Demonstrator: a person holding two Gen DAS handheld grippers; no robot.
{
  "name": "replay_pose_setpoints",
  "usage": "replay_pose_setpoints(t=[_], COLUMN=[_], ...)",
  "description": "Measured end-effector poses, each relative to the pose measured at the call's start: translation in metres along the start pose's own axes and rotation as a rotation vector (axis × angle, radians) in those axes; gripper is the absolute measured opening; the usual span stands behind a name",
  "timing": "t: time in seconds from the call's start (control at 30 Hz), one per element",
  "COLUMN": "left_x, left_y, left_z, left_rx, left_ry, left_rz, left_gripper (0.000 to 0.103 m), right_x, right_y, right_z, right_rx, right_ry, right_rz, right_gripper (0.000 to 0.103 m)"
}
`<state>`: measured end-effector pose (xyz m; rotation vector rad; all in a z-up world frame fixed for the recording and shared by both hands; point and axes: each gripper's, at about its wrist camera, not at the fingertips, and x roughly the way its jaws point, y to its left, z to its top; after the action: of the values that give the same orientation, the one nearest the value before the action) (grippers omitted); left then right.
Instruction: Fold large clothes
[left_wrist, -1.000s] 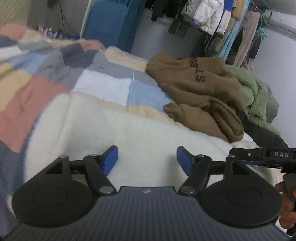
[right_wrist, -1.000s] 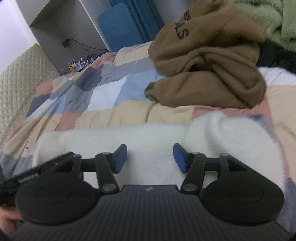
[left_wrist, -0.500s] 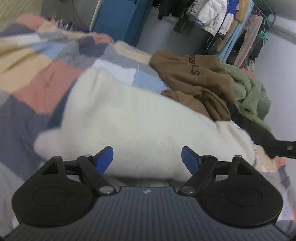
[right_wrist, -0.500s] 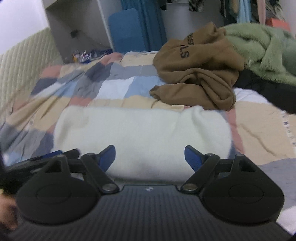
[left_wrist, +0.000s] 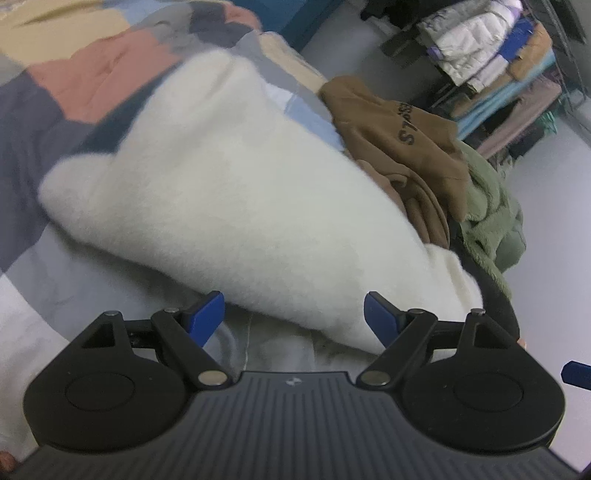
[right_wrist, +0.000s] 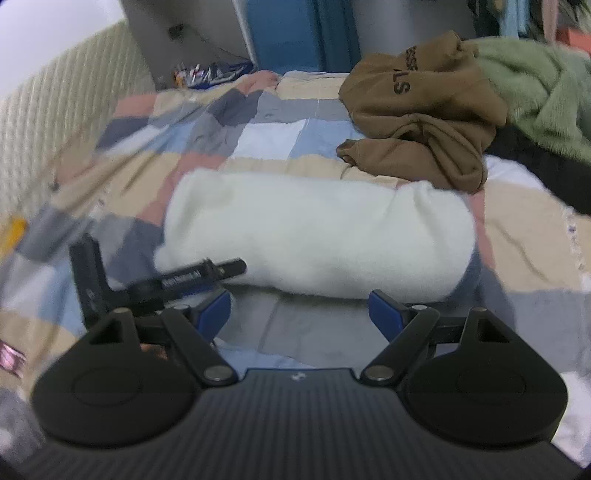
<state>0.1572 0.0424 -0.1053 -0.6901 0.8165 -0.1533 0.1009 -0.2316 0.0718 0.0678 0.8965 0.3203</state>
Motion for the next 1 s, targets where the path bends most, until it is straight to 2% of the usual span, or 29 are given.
replay_pose_setpoints(t=[0.07,0.2,0.37,0.5,0.67,0.8,1.0], left_x=[-0.001,0.001,0.004,0.01,0.002,-0.009,0.001], left_y=[0.007,0.012,0.018,0.02,0.023,0.041,0.064], left_z=[0.001,0.004,0.002,0.001,0.002,0.006,0.007], left_rx=[-0.021,-0.041,-0.082,-0.093,-0.11,-0.219,-0.361], left_ry=[-0.007,-0.015,0.012,0.027,-0.024,-0.064,-0.023], left_rz=[0.003,0.02,-0.007,0.0,0.026,0.02,-0.041], left_gripper=[0.086,0.086,0.086,0.086,0.086,0.086,0.086], right_x=[0.005,0.016,0.021,0.018,0.007,0.01,0.027], right_y=[0.006,0.003,-0.005,-0.003,0.006,0.008,0.01], right_z=[-0.002,-0.005,-0.002,0.001,0.009,0.015,0.012], right_rx=[-0.047,-0.036,0.002,0.013,-0.001,0.009,0.003], right_ry=[0.0,0.05,0.035,0.014,-0.045,-0.046,-0.001], right_rz=[-0.045,-0.039,-0.083,-0.074,-0.054,-0.062,-0.067], right_gripper=[0.083,0.083,0.083,0.083,0.083,0.083,0.083])
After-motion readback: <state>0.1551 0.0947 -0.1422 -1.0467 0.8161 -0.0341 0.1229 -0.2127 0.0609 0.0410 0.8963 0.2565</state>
